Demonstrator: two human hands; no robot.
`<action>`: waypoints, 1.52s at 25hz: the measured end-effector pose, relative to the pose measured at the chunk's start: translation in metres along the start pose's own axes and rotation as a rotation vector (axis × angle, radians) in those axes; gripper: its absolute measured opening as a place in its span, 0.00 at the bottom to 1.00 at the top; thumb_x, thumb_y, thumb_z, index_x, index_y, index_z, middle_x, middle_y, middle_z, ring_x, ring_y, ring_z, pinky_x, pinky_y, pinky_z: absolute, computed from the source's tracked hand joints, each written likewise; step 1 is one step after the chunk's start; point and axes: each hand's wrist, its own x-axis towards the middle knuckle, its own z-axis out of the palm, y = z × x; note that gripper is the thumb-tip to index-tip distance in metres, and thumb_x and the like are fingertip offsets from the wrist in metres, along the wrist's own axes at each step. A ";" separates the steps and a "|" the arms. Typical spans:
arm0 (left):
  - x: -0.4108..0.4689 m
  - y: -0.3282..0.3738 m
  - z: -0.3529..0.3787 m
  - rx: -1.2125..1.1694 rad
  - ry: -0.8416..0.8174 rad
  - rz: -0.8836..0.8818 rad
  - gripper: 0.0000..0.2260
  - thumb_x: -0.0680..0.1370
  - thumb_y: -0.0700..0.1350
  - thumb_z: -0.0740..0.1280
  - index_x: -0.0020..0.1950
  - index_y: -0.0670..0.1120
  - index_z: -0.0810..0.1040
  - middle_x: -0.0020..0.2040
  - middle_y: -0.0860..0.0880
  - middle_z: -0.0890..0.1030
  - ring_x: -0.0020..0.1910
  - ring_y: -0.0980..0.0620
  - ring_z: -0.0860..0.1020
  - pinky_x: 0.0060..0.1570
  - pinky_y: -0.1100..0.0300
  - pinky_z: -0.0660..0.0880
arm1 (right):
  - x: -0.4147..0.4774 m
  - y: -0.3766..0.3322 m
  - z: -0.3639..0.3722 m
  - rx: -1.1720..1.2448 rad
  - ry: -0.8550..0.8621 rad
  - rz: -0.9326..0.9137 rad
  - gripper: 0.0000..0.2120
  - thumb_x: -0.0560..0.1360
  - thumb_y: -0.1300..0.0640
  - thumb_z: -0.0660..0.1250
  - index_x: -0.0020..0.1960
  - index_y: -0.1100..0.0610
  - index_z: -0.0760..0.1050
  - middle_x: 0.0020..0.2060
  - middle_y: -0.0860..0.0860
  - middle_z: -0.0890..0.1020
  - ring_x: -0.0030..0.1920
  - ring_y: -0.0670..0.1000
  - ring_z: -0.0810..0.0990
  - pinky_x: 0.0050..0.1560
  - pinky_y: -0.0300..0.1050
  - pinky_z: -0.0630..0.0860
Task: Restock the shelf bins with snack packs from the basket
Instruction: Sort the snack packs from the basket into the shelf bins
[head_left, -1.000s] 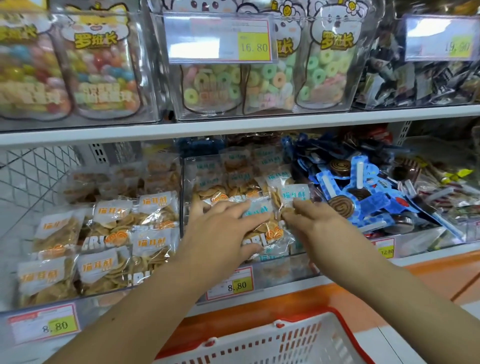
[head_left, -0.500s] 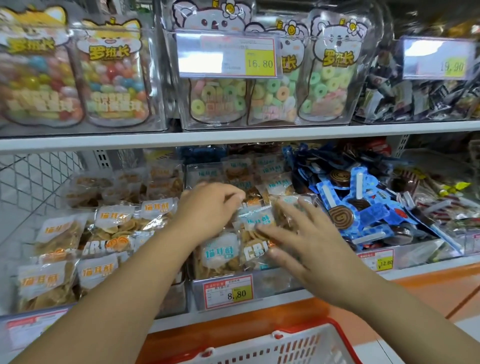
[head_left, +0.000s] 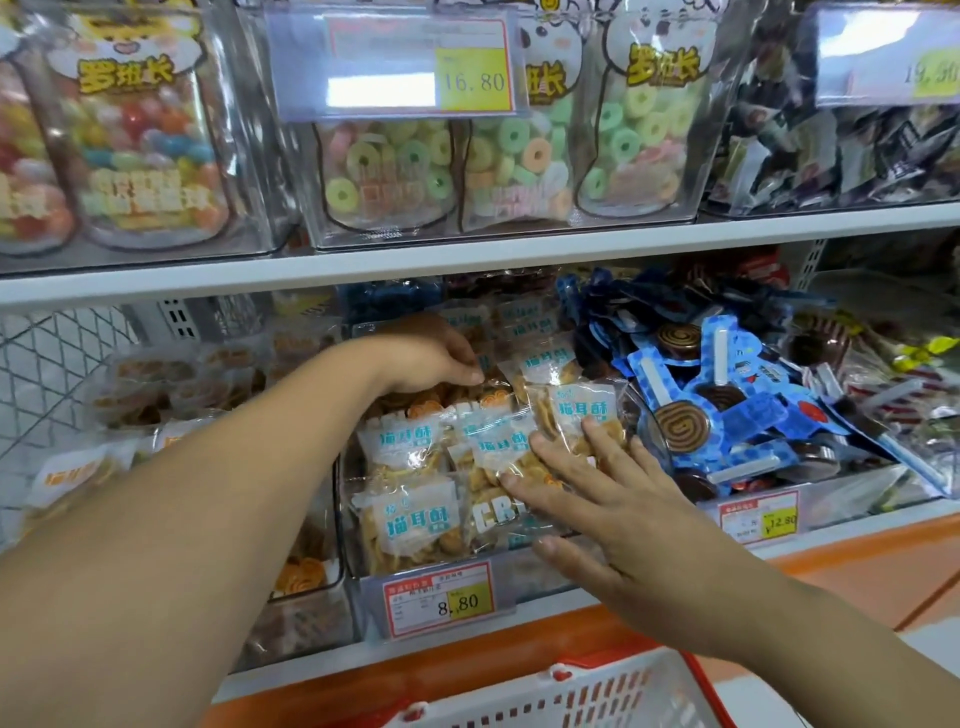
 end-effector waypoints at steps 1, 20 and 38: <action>0.001 0.002 -0.002 0.036 0.025 0.008 0.08 0.78 0.52 0.68 0.55 0.53 0.80 0.52 0.55 0.79 0.51 0.53 0.76 0.53 0.58 0.69 | 0.000 0.001 0.000 0.015 0.006 -0.003 0.25 0.72 0.30 0.35 0.69 0.23 0.39 0.73 0.31 0.33 0.72 0.47 0.23 0.72 0.50 0.27; -0.059 -0.007 0.005 0.048 0.253 0.053 0.09 0.78 0.55 0.66 0.56 0.55 0.79 0.51 0.58 0.79 0.43 0.61 0.75 0.42 0.66 0.72 | -0.004 0.005 -0.004 0.101 0.056 0.018 0.21 0.75 0.34 0.38 0.67 0.21 0.47 0.72 0.27 0.41 0.76 0.43 0.32 0.73 0.45 0.31; -0.075 -0.051 0.010 0.199 0.323 -0.132 0.08 0.79 0.51 0.66 0.43 0.56 0.83 0.46 0.59 0.81 0.47 0.56 0.77 0.54 0.55 0.72 | 0.052 -0.062 -0.013 0.323 0.291 0.090 0.13 0.76 0.38 0.61 0.58 0.37 0.77 0.73 0.39 0.66 0.77 0.44 0.48 0.77 0.55 0.43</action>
